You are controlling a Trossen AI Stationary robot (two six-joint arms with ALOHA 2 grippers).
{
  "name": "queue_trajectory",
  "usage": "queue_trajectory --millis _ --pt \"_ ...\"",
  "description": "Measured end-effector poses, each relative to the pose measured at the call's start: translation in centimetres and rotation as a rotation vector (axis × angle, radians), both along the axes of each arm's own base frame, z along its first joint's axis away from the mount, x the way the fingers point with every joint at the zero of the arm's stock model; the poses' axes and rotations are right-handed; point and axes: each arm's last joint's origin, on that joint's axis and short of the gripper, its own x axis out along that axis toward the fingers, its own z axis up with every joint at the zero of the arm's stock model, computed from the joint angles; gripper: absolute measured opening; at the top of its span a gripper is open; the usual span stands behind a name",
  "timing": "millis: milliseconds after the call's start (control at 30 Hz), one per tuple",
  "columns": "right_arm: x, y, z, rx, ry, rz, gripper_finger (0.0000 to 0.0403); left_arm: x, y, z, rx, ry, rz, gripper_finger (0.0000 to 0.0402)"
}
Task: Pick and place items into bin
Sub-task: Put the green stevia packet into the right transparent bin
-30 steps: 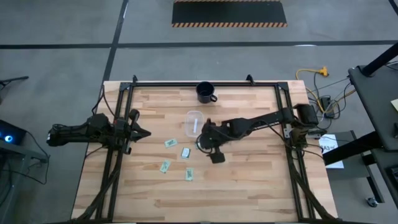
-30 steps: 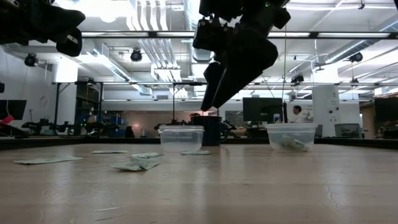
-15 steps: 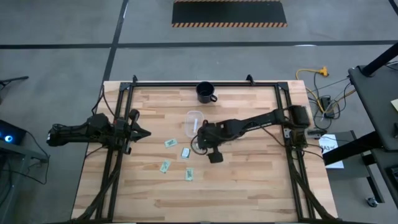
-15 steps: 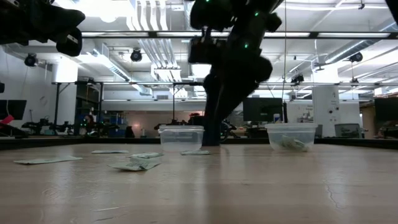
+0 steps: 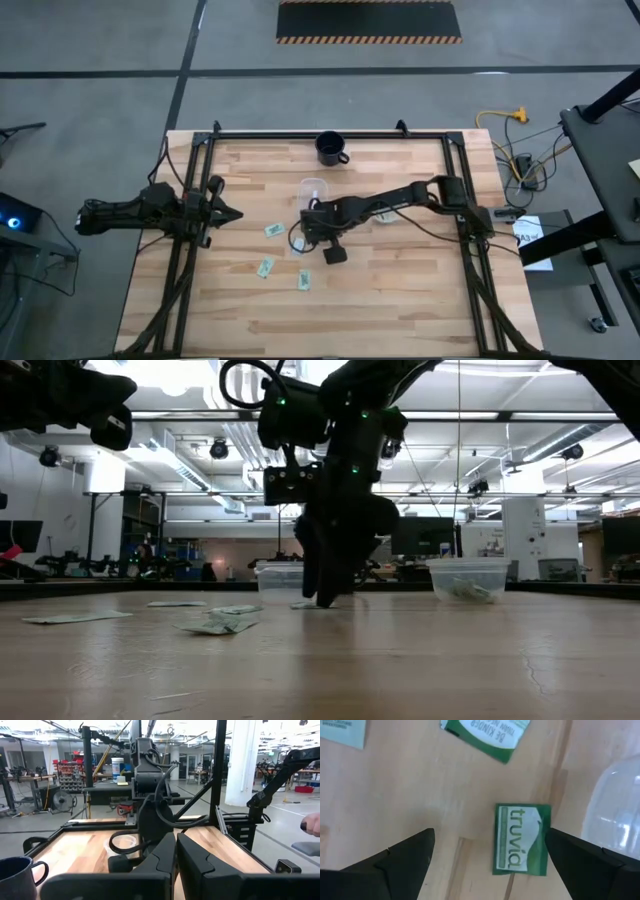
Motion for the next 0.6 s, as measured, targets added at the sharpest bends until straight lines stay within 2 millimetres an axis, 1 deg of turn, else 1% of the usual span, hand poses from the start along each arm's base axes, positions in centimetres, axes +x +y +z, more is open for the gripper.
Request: queue_trajectory --millis 233,400,600 --pt "-0.1 -1.6 0.1 0.041 0.023 -0.019 0.0368 0.0 0.0 0.0 0.000 0.000 0.000 0.0000" --pt "-0.4 -3.1 0.1 0.134 0.049 -0.017 0.0368 0.0 0.0 0.0 0.000 0.000 0.000 0.0000" --pt "-0.4 -3.5 -0.7 0.125 0.072 -0.027 0.0368 0.0 0.0 0.0 0.000 0.000 0.000 0.0000"
